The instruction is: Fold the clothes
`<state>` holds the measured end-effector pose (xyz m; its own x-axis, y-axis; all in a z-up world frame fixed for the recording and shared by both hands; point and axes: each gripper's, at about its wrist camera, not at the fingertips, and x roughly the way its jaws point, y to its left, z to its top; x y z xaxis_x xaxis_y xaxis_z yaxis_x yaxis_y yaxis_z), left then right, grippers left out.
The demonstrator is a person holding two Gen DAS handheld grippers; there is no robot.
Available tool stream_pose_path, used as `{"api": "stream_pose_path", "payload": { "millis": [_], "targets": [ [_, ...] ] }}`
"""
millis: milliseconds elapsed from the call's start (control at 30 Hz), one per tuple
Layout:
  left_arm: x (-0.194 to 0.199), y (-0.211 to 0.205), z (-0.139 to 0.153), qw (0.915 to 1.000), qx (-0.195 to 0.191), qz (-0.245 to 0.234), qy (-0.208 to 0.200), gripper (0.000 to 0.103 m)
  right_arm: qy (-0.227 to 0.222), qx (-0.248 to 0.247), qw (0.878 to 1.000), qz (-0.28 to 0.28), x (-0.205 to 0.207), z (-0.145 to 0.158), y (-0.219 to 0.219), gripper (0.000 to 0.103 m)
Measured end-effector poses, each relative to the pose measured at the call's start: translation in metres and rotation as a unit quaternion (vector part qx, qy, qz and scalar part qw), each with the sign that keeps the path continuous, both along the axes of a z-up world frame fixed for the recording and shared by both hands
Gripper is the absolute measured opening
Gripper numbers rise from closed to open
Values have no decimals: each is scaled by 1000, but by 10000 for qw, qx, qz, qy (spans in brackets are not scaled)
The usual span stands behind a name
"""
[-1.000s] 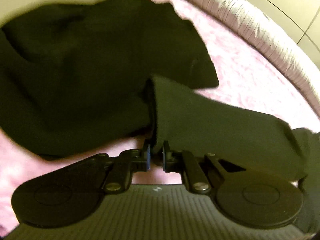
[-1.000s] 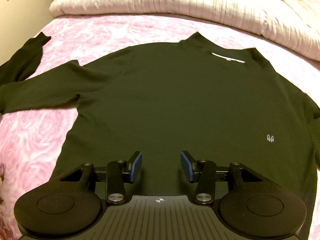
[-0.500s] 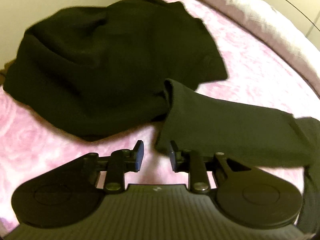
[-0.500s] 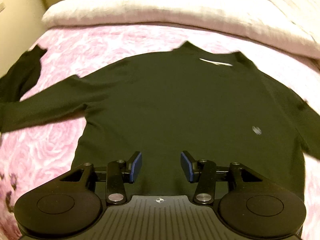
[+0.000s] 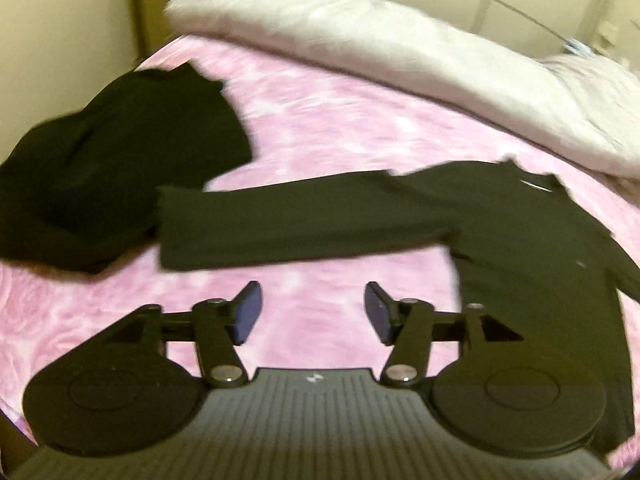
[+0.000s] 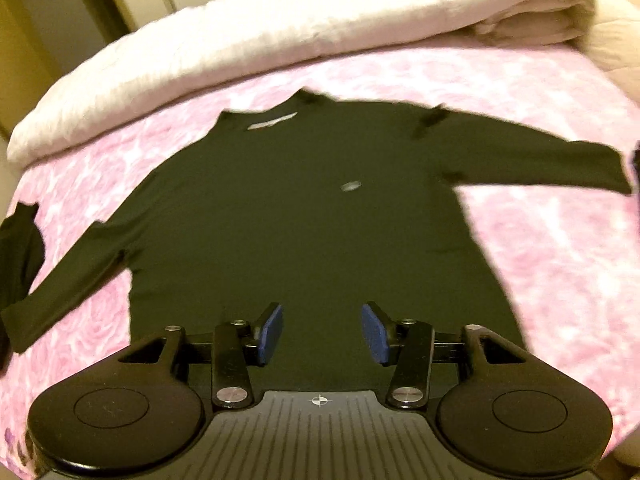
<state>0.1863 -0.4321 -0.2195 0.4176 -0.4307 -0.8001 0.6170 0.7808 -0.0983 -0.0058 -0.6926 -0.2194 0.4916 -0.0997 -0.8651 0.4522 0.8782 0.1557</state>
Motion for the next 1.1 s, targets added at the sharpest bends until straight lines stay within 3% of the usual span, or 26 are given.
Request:
{"api": "stream_pose_path", "payload": {
  "millis": [67, 200, 433, 533, 800, 1100],
  "targets": [
    [-33, -14, 14, 9997, -10, -206, -137, 66, -20, -170, 9999, -12, -17, 14, -14, 74],
    [-108, -37, 37, 9979, 63, -480, -425, 76, -147, -283, 9994, 139, -53, 35, -42, 77],
    [-245, -54, 64, 9975, 85, -464, -521, 77, -320, -183, 9985, 411, -129, 66, -86, 78],
    [-280, -58, 78, 9983, -14, -382, -440, 77, -322, -127, 9985, 420, -157, 78, -104, 78],
    [-304, -74, 110, 9950, -22, -612, -789, 77, -620, -46, 9966, 539, -186, 114, -117, 78],
    [-312, -92, 124, 9916, -44, -802, -1011, 77, -538, -378, 9931, 975, -179, 131, -92, 78]
  ]
}}
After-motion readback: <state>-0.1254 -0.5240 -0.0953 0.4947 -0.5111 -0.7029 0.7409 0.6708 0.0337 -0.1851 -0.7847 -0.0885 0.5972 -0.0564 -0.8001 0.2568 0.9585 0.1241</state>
